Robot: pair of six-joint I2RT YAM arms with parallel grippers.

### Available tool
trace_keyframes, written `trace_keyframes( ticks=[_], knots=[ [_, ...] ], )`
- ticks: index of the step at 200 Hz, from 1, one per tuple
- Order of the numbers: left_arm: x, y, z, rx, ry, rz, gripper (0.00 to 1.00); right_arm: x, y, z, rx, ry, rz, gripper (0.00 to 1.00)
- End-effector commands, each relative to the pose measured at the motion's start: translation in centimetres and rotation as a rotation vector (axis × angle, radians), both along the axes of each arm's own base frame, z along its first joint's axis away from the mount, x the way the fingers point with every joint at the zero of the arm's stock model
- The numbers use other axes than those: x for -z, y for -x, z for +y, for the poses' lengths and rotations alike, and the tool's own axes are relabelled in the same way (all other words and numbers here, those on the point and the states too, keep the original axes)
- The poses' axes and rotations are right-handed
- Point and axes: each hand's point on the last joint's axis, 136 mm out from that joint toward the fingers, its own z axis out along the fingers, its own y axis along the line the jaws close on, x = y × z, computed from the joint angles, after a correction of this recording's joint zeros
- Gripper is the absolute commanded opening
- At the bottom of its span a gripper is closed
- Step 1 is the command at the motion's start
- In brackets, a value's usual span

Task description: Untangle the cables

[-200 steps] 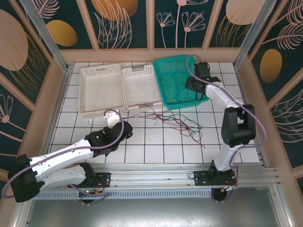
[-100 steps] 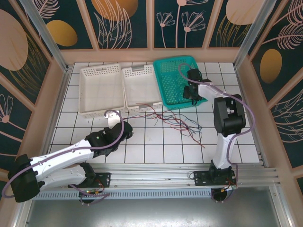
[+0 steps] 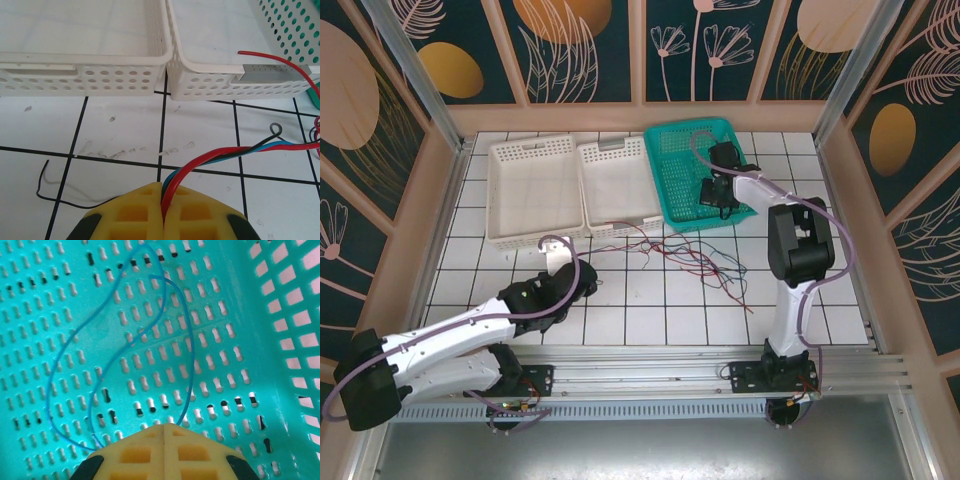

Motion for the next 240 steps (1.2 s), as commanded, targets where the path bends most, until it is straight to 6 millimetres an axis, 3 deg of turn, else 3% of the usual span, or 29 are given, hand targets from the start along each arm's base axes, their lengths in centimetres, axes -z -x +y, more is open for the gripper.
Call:
trace_keyframes(
  ticks=[1, 58, 85, 96, 107, 127, 137, 153, 182, 212, 240],
  knots=[
    [0.0, 0.0, 0.2, 0.004, 0.011, -0.013, 0.0, -7.3, -1.1, 1.5, -0.027, -0.075, -0.17, 0.0],
    [0.4, 0.3, 0.2, 0.014, 0.029, -0.015, 0.0, -20.0, -0.3, 4.3, -0.085, -0.14, -0.426, 0.0],
    [0.7, 0.4, 0.2, 0.018, 0.033, -0.011, 0.0, -24.6, 0.8, 6.7, -0.138, -0.151, -0.495, 0.0],
    [0.8, 0.4, 0.2, 0.019, 0.033, -0.008, 0.0, -25.5, 1.0, 6.6, -0.125, -0.127, -0.499, 0.0],
    [0.7, 0.4, 0.2, 0.021, 0.035, -0.008, 0.0, -25.4, 0.9, 6.1, -0.109, -0.103, -0.485, 0.0],
    [0.7, 0.5, 0.0, 0.028, 0.044, -0.009, 0.0, -22.9, 0.7, 5.0, -0.087, -0.061, -0.423, 0.0],
    [0.6, 0.5, -0.3, 0.039, 0.051, -0.008, 0.0, -22.1, 1.2, 5.9, -0.126, -0.074, -0.405, 0.01],
    [0.8, 0.4, -0.6, 0.052, 0.054, -0.005, 0.0, -21.9, 2.7, 8.3, -0.205, -0.109, -0.427, 0.14],
    [0.1, 0.2, -1.3, 0.072, 0.067, -0.018, 0.0, -21.7, 7.2, 12.7, -0.372, -0.212, -0.433, 0.39],
    [-0.9, 0.0, -1.7, 0.09, 0.092, -0.048, 0.0, -19.5, 12.9, 16.2, -0.542, -0.358, -0.361, 0.51],
    [-1.1, -0.1, -1.8, 0.093, 0.099, -0.053, 0.0, -16.7, 17.4, 17.7, -0.631, -0.367, -0.32, 0.57]
  ],
)
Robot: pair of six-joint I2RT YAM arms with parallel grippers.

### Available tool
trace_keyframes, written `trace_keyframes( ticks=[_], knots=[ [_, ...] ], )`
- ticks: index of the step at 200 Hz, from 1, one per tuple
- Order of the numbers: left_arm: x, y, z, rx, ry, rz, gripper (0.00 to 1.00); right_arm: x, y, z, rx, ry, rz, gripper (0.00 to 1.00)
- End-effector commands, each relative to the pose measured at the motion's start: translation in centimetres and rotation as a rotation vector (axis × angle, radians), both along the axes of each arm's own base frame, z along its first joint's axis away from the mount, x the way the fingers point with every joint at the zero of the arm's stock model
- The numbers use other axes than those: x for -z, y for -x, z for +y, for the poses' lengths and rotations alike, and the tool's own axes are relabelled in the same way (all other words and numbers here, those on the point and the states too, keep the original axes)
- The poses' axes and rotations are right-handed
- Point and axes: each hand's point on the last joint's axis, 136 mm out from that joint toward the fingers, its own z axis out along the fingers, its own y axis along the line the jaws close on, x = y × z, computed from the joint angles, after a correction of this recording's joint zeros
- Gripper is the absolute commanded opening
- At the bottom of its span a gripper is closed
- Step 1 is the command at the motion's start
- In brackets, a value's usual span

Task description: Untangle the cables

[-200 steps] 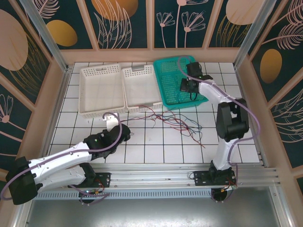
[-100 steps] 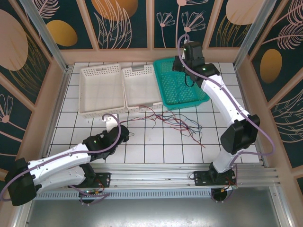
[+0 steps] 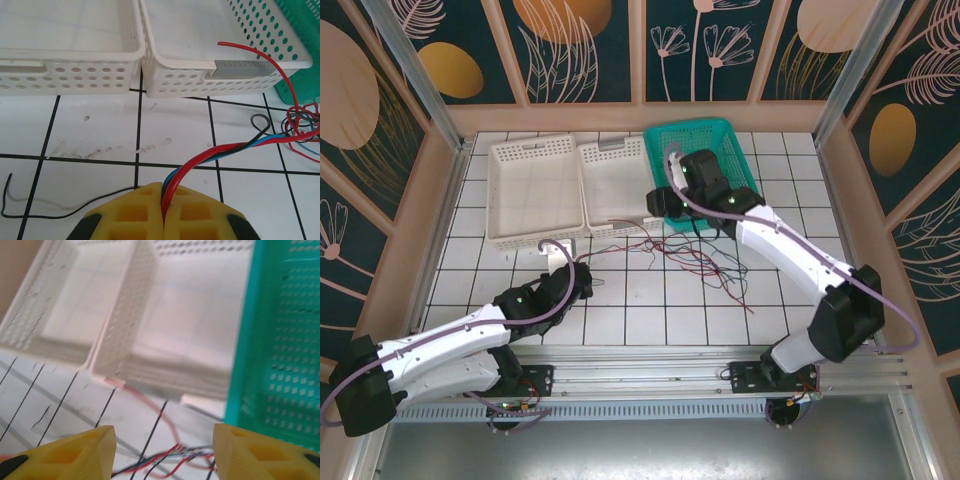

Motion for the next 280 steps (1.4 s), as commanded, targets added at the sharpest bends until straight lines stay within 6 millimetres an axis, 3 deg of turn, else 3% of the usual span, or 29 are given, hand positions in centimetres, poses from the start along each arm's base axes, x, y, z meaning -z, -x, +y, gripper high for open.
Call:
trace_keyframes(
  ticks=[1, 37, 65, 95, 112, 134, 160, 176, 229, 280],
  knots=[
    [-1.0, -0.3, -0.5, 0.014, 0.026, -0.03, 0.0, 0.0, 3.2, 2.1, -0.111, -0.067, -0.015, 0.57],
    [-1.6, -0.2, -0.5, 0.024, 0.051, -0.046, 0.0, 5.4, 6.7, 2.7, -0.153, 0.024, 0.038, 0.6],
    [-2.0, -0.1, -0.1, 0.021, 0.054, -0.056, 0.0, 9.0, 7.3, 1.2, -0.093, 0.08, 0.087, 0.6],
    [-1.9, 0.1, 0.0, 0.021, 0.052, -0.054, 0.0, 10.6, 7.3, 0.3, -0.052, 0.101, 0.096, 0.58],
    [-1.8, 0.1, 0.0, 0.024, 0.056, -0.051, 0.0, 10.9, 7.4, 0.9, -0.063, 0.072, 0.107, 0.56],
    [-2.0, 0.1, -0.2, 0.029, 0.065, -0.054, 0.0, 11.3, 7.3, 1.8, -0.073, 0.034, 0.124, 0.44],
    [-2.3, 0.2, 0.2, 0.019, 0.067, -0.062, 0.0, 11.2, 6.4, 1.0, -0.019, 0.067, 0.101, 0.14],
    [-2.5, 0.3, 0.8, 0.006, 0.051, -0.066, 0.0, 10.4, 6.0, -0.5, 0.029, 0.091, 0.069, 0.0],
    [-3.3, 1.1, 4.6, -0.1, -0.033, -0.063, 0.0, 5.4, 3.9, -11.1, 0.358, 0.019, -0.023, 0.0],
    [-5.6, 1.6, 7.1, -0.19, -0.031, -0.089, 0.0, 1.7, 4.3, -18.4, 0.567, -0.038, -0.084, 0.0]
  ],
)
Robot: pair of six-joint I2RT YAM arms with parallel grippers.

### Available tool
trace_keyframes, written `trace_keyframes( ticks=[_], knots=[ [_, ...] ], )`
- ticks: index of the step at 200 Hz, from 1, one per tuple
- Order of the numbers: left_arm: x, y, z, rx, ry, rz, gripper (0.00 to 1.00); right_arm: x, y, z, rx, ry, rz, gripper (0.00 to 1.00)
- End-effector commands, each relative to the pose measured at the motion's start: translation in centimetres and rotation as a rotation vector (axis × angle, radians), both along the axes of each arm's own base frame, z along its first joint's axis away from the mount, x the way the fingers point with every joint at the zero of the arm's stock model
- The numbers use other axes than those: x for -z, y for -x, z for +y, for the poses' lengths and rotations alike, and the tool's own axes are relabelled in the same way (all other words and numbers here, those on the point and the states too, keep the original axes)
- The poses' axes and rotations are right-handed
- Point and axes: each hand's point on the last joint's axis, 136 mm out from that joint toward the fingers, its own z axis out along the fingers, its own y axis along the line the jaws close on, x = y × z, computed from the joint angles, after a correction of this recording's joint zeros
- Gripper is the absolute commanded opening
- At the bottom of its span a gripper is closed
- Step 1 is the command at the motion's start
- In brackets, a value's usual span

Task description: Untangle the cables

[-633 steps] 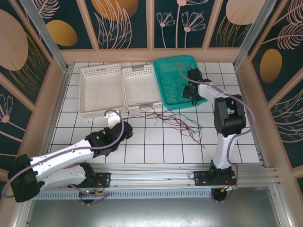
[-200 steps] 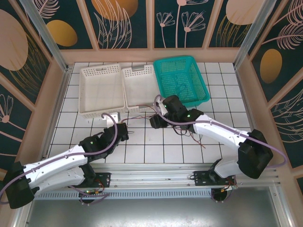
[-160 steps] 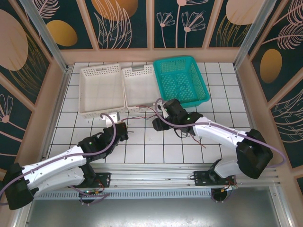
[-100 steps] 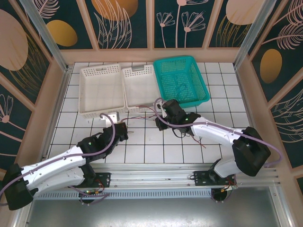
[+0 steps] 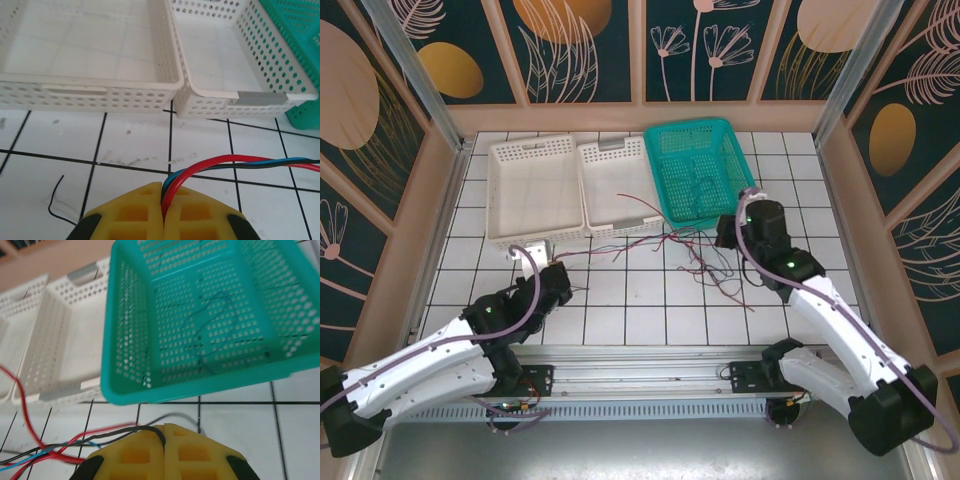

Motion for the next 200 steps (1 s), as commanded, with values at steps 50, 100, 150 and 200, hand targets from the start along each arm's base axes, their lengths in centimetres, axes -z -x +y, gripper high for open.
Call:
trace_keyframes(
  ticks=[50, 100, 150, 200],
  knots=[
    [-5.3, 0.4, 4.8, -0.196, -0.057, -0.066, 0.0, -3.8, 2.0, -10.0, 0.37, -0.072, -0.081, 0.0],
    [-8.2, 1.1, 6.7, -0.231, 0.002, -0.134, 0.0, -5.5, 3.5, -13.5, 0.522, -0.153, -0.142, 0.0],
    [-9.8, 1.4, 7.9, -0.279, 0.006, -0.167, 0.0, -5.5, 4.4, -16.0, 0.639, -0.205, -0.154, 0.0],
    [-12.9, 2.5, 11.7, -0.417, 0.045, -0.258, 0.0, -4.1, 5.3, -18.5, 0.781, -0.26, -0.119, 0.0]
  ],
)
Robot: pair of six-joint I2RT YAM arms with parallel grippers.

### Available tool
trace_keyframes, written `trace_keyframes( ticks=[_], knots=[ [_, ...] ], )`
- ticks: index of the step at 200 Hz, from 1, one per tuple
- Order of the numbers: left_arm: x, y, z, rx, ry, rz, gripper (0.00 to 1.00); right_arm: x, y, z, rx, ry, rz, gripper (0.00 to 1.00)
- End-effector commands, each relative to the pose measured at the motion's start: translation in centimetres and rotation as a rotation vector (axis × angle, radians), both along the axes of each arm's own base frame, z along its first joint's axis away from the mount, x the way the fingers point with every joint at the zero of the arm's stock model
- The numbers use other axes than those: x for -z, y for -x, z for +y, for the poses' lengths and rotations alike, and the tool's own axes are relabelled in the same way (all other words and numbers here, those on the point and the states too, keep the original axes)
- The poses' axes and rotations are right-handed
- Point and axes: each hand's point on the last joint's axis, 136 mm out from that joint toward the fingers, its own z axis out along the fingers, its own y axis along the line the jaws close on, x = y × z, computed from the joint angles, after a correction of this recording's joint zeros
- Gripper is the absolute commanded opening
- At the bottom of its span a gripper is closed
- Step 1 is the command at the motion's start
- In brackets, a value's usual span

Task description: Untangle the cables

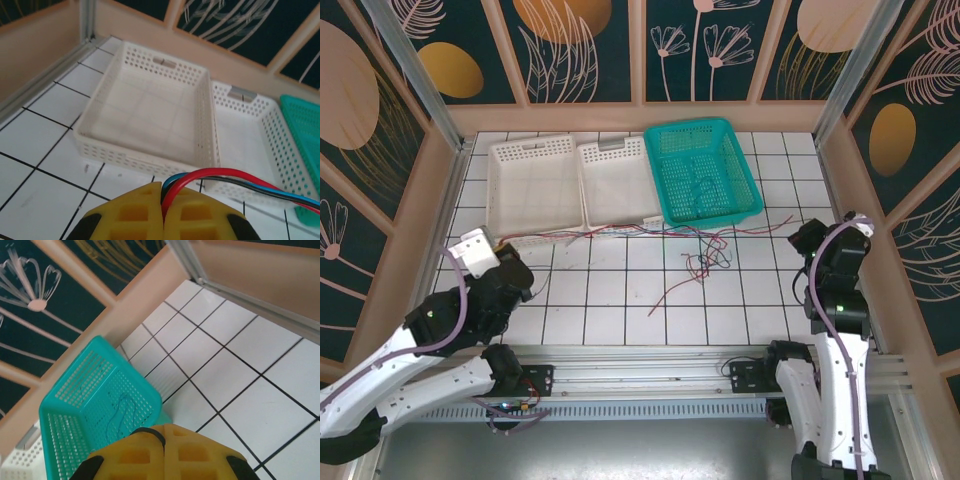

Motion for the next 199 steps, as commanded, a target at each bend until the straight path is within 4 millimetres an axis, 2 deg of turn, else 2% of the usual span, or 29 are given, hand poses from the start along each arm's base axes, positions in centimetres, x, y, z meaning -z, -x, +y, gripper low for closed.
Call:
trace_keyframes(
  ticks=[1, 47, 50, 65, 82, 106, 108, 119, 136, 173, 199],
  knots=[
    [-2.2, 1.0, 3.6, -0.132, -0.002, -0.082, 0.0, 0.9, 0.8, -1.6, 0.096, -0.052, 0.011, 0.0],
    [-2.6, 1.3, 4.5, -0.158, -0.016, -0.106, 0.0, 3.2, -0.2, -1.3, 0.059, -0.139, 0.046, 0.0],
    [-3.4, 1.4, 4.8, -0.165, 0.001, -0.118, 0.0, 3.3, -0.2, -1.4, 0.062, -0.142, 0.048, 0.0],
    [-4.1, 1.7, 5.4, -0.184, 0.021, -0.14, 0.0, 3.4, -0.5, -1.5, 0.058, -0.141, 0.045, 0.0],
    [-4.4, 1.2, 4.4, -0.144, 0.032, -0.154, 0.0, 3.8, -1.2, -0.5, -0.001, -0.167, 0.035, 0.0],
    [-4.0, -0.2, 1.5, -0.068, 0.018, -0.124, 0.0, 4.5, -2.6, 2.2, -0.168, -0.209, 0.033, 0.0],
    [-3.3, -0.3, 1.1, -0.06, -0.003, -0.107, 0.0, 4.5, -2.7, 2.5, -0.184, -0.211, 0.033, 0.0],
    [-2.7, -1.3, -0.8, -0.018, -0.003, -0.09, 0.0, 4.9, -3.1, 4.1, -0.265, -0.22, 0.042, 0.0],
    [-2.2, -2.3, -3.5, 0.06, 0.008, -0.075, 0.0, 4.9, -3.7, 7.4, -0.408, -0.19, 0.049, 0.0],
    [-1.4, -3.8, -8.9, 0.226, 0.074, -0.05, 0.0, 4.9, -3.4, 15.1, -0.658, -0.061, 0.06, 0.0],
    [-0.4, -4.4, -11.5, 0.295, 0.09, -0.01, 0.0, 6.3, -3.0, 18.8, -0.789, -0.008, 0.1, 0.0]
  ],
)
